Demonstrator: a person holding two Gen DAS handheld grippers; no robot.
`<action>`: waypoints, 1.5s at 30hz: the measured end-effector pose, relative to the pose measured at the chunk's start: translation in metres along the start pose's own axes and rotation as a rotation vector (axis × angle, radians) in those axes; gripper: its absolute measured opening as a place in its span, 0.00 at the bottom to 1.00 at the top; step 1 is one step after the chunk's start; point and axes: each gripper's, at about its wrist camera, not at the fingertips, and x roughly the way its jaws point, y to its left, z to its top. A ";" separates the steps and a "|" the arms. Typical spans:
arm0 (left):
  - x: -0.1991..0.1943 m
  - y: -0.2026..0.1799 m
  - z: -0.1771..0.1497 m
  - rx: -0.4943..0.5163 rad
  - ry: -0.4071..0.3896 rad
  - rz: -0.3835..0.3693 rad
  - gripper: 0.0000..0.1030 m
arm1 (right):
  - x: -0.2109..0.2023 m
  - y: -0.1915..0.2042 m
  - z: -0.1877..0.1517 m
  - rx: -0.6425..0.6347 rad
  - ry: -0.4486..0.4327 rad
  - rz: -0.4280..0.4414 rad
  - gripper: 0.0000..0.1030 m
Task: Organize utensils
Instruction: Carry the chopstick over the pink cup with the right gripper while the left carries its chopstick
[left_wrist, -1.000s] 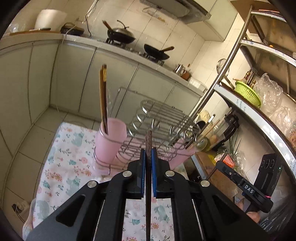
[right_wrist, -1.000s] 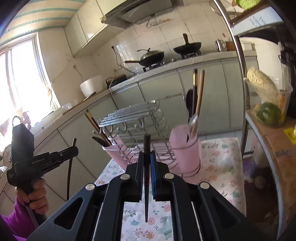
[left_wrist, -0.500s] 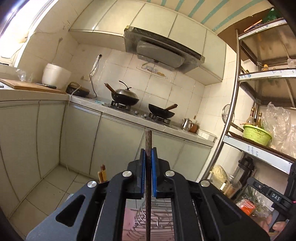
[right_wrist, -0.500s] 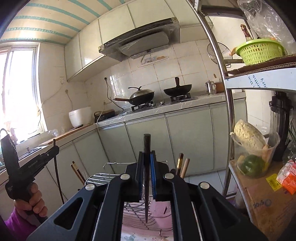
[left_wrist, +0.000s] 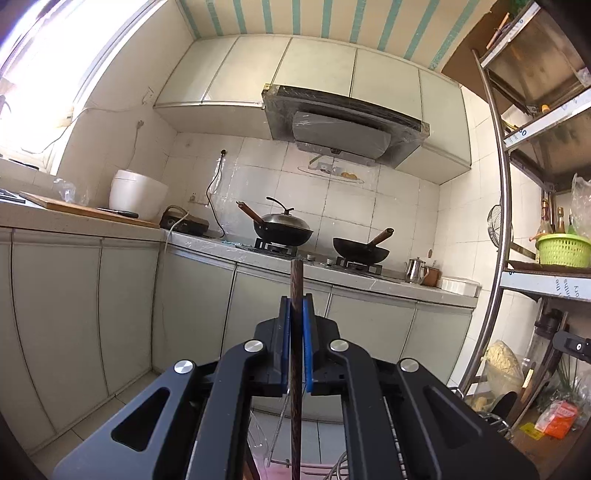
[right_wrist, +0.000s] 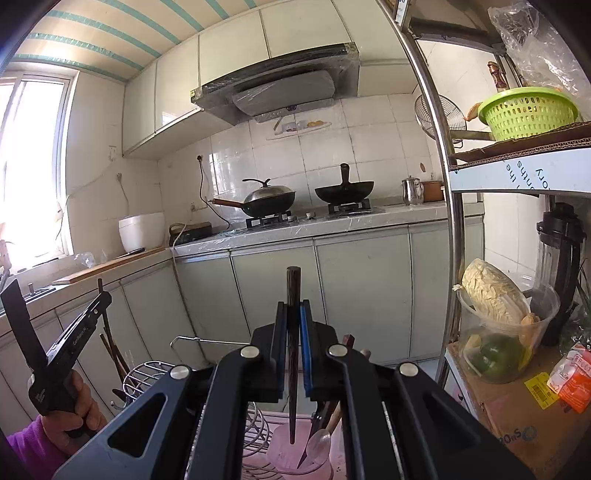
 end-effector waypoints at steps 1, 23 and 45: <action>0.002 -0.001 -0.002 0.008 0.000 0.003 0.05 | 0.002 0.000 -0.001 -0.001 0.005 -0.002 0.06; -0.034 0.005 -0.040 0.027 0.087 -0.061 0.05 | 0.002 0.000 -0.041 0.038 0.113 -0.010 0.06; -0.031 0.051 -0.078 -0.111 0.293 -0.030 0.05 | 0.019 -0.016 -0.095 0.099 0.259 -0.044 0.07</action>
